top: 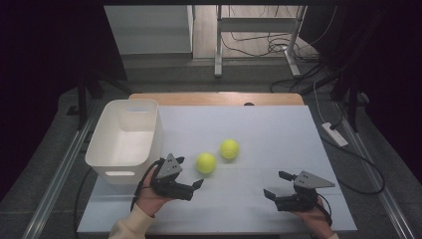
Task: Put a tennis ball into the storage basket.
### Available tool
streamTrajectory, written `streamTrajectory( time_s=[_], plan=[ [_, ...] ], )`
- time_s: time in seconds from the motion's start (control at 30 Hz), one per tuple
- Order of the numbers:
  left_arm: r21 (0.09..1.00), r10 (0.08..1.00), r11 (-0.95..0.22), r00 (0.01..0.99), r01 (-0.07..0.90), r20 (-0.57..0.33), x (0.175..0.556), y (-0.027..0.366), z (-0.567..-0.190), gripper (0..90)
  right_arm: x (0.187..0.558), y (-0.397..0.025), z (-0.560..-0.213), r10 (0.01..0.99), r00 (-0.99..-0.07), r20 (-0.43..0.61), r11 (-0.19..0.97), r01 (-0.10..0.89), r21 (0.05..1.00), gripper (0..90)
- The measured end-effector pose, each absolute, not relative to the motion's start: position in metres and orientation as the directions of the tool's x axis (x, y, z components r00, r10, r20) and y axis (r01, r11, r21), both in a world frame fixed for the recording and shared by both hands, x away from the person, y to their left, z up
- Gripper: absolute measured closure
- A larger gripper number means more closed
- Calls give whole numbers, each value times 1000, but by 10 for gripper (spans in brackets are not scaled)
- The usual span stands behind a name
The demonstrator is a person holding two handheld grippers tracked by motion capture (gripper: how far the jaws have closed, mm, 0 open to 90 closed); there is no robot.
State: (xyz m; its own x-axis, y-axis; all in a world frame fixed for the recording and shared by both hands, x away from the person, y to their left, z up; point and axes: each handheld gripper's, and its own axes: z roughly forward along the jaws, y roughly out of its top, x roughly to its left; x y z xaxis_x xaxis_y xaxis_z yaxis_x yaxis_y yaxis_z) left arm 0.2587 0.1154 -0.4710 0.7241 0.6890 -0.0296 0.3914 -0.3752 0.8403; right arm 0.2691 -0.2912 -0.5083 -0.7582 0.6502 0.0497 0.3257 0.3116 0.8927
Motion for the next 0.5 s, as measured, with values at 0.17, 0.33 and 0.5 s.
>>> streamTrajectory(
  time_s=[0.17,0.33,0.5],
  plan=[
    [835,691,-379,722,400,-32,263,112,-471,59,269,-291,-508,650,-758,48,313,325,893,113],
    [830,692,-379,721,409,-39,267,109,-469,58,269,-291,-509,649,-759,48,313,324,893,113],
    [820,689,-385,723,423,-49,274,105,-469,57,269,-292,-509,650,-758,48,313,325,892,113]
  ],
)
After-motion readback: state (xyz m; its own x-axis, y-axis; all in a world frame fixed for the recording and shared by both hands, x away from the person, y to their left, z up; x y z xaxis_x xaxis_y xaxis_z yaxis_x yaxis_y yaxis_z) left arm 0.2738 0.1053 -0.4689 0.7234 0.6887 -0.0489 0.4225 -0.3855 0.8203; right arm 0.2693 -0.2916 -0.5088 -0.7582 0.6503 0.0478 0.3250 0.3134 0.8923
